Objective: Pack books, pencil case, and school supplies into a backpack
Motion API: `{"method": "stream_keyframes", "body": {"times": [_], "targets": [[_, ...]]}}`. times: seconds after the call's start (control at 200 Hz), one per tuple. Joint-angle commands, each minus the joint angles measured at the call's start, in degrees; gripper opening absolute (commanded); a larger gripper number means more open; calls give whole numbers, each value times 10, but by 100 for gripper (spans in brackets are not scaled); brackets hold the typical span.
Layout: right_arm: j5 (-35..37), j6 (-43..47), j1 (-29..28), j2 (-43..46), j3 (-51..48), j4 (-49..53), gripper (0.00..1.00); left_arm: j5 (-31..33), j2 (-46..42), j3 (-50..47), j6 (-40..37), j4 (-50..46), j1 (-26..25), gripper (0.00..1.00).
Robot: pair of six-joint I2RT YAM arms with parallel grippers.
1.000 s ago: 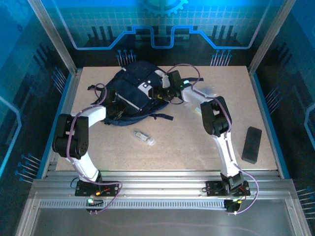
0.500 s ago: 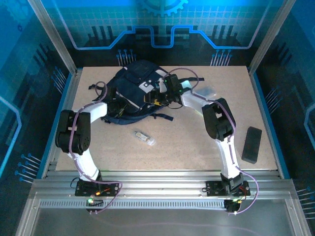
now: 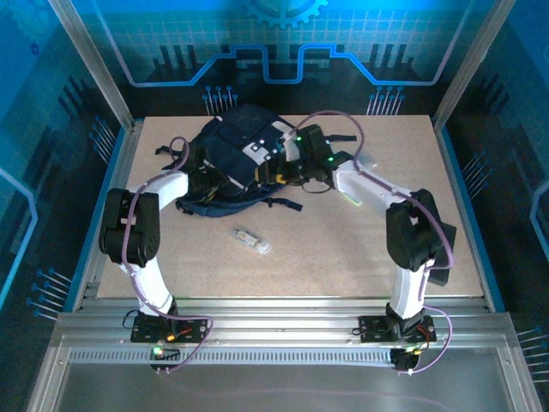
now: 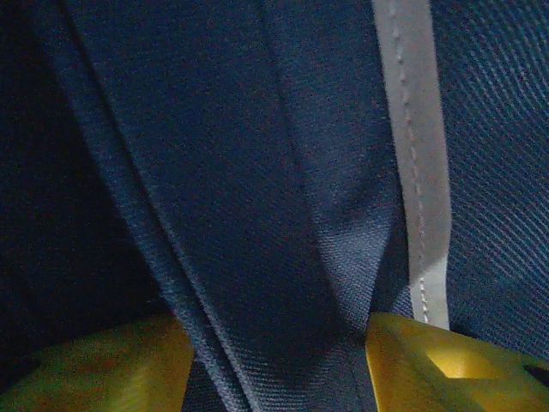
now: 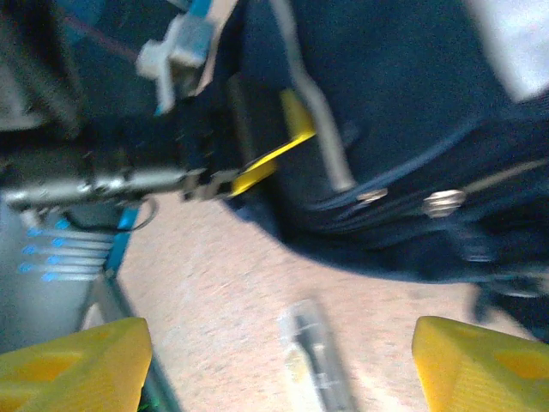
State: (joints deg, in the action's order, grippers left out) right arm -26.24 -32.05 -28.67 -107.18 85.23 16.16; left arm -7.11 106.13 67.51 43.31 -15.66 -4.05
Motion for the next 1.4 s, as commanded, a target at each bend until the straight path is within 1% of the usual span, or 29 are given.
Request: {"method": "stream_keyframes", "body": {"times": [0.0, 0.05, 0.125, 0.225, 0.31, 0.475, 0.55, 0.605, 0.645, 0.705, 0.815, 0.905, 0.955, 1.041, 1.211, 1.396], "targets": [[130, 38, 39, 15, -16, 78, 81, 31, -21, 24, -63, -7, -2, 61], [160, 37, 60, 10, -13, 88, 81, 31, -41, 25, -73, -20, -4, 63], [170, 30, 91, -10, -5, 86, 81, 28, -69, 28, -87, -44, -9, 65], [158, 10, 125, -49, 15, 69, 82, 19, -98, 29, -94, -77, -25, 66], [125, -15, 143, -89, 37, 46, 82, 14, -121, 22, -85, -89, -48, 67], [40, -74, 141, -165, 80, -22, 80, 8, -147, -7, -27, -60, -108, 68], [31, -97, 131, -192, 97, -39, 79, 13, -139, -7, 0, -43, -138, 68], [32, -107, 124, -207, 105, -47, 77, 34, -127, 1, 11, -42, -159, 68], [28, -115, 119, -218, 109, -56, 72, 54, -116, 9, 17, -43, -173, 68], [23, -131, 115, -230, 110, -70, 58, 79, -99, 19, 36, -46, -187, 68], [21, -159, 109, -237, 93, -105, 31, 93, -71, 11, 96, -13, -211, 68], [22, -175, 102, -228, 58, -144, 13, 93, -51, -2, 151, 16, -225, 67], [25, -185, 97, -221, 36, -166, 0, 106, -41, -2, 170, 17, -231, 67], [32, -205, 89, -209, -4, -206, 0, 136, -29, -1, 184, 12, -234, 67], [39, -230, 77, -203, -47, -252, 0, 171, -13, 0, 221, 20, -234, 66], [44, -241, 68, -207, -68, -267, 0, 183, -5, 3, 264, 42, -234, 59]]}}
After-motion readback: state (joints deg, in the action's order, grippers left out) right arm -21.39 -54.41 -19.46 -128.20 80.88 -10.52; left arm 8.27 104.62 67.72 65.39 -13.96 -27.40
